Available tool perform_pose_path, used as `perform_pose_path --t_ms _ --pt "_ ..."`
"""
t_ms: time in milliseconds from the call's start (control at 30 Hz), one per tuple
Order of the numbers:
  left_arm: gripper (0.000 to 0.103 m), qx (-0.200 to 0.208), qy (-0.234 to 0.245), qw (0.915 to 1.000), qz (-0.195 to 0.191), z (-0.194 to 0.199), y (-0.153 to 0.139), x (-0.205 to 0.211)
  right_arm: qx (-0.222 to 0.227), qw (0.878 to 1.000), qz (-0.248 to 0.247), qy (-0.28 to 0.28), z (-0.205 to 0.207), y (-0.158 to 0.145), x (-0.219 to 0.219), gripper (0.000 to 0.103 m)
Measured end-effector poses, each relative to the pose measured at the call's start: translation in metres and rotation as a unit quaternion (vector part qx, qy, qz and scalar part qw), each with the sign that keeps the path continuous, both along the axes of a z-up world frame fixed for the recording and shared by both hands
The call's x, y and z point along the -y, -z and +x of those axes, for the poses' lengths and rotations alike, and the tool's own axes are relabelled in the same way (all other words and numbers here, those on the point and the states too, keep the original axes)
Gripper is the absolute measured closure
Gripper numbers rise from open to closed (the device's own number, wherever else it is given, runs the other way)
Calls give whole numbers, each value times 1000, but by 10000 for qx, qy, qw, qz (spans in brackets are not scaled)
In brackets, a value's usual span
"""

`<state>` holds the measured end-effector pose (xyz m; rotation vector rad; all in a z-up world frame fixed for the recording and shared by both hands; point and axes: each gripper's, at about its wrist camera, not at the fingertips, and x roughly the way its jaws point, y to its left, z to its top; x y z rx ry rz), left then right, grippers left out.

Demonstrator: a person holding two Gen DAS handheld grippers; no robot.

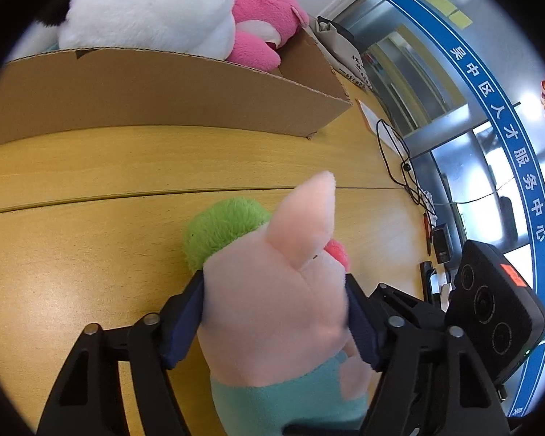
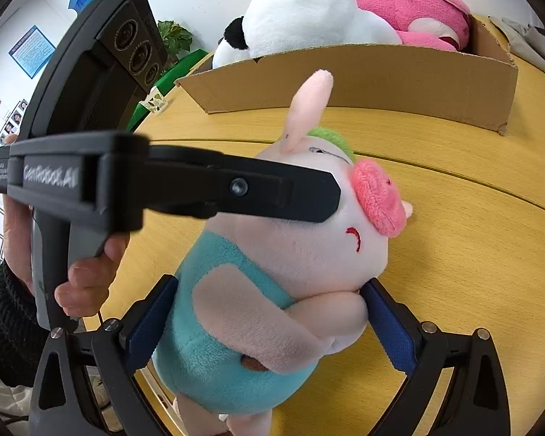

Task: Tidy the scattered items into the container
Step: 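Close the right gripper on the pink pig plush and lift it, then carry the pink pig over the box and lower it inside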

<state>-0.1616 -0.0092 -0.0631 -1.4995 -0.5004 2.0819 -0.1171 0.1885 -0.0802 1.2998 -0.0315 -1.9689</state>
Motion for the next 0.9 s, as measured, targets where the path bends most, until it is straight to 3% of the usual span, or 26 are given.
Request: perform_pose_path --t_ms 200,333,467,733,900 --pt "40 -141 87 9998 -91 3 -15 -2 -134 9999 -54 25 9 -7 3 15" --pt "41 -504 85 9986 -163 7 -43 -3 -363 9993 -119 59 17 -20 2 17" --pt "41 -954 32 9954 -27 7 -84 2 -890 9958 -209 101 25 -53 2 18" --pt "41 -2045 133 9785 212 -9 -179 3 -2238 9745 -130 124 28 -139 1 20" --pt "41 -2828 247 9585 251 -24 -250 -5 -3021 9531 -31 174 11 -203 7 20"
